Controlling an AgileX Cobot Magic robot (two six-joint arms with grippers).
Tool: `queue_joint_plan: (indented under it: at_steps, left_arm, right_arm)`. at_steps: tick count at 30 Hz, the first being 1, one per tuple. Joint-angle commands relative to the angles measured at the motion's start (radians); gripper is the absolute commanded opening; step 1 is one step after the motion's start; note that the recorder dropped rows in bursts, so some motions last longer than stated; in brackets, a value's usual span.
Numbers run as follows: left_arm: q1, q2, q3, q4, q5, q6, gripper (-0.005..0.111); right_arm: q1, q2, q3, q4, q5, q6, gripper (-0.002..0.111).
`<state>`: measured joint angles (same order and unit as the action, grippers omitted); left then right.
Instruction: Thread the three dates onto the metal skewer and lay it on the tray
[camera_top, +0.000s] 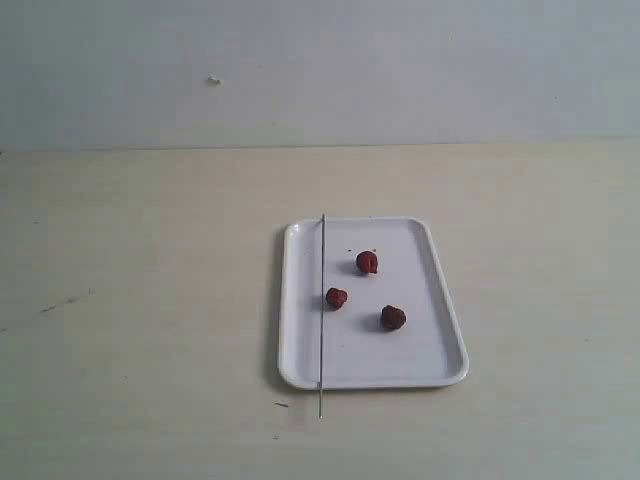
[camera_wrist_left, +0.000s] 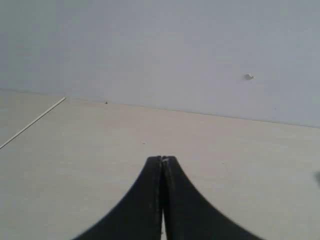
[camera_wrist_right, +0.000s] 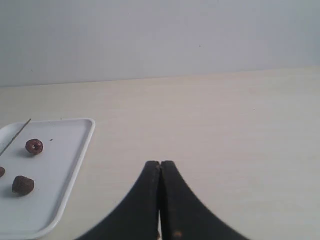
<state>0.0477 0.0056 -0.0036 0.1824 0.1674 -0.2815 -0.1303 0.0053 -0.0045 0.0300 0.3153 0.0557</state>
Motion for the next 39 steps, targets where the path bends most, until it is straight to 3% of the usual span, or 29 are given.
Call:
queue_joint_plan:
  at_steps: [1, 39]
  left_arm:
    - [0.002, -0.006, 0.004, -0.012, 0.002, -0.002, 0.0]
    - [-0.018, -0.006, 0.004, -0.012, -0.005, -0.015, 0.0]
  right_arm:
    - [-0.005, -0.005, 0.004, -0.004, -0.004, -0.002, 0.0]
    - [-0.005, -0.005, 0.004, -0.004, -0.004, -0.002, 0.0]
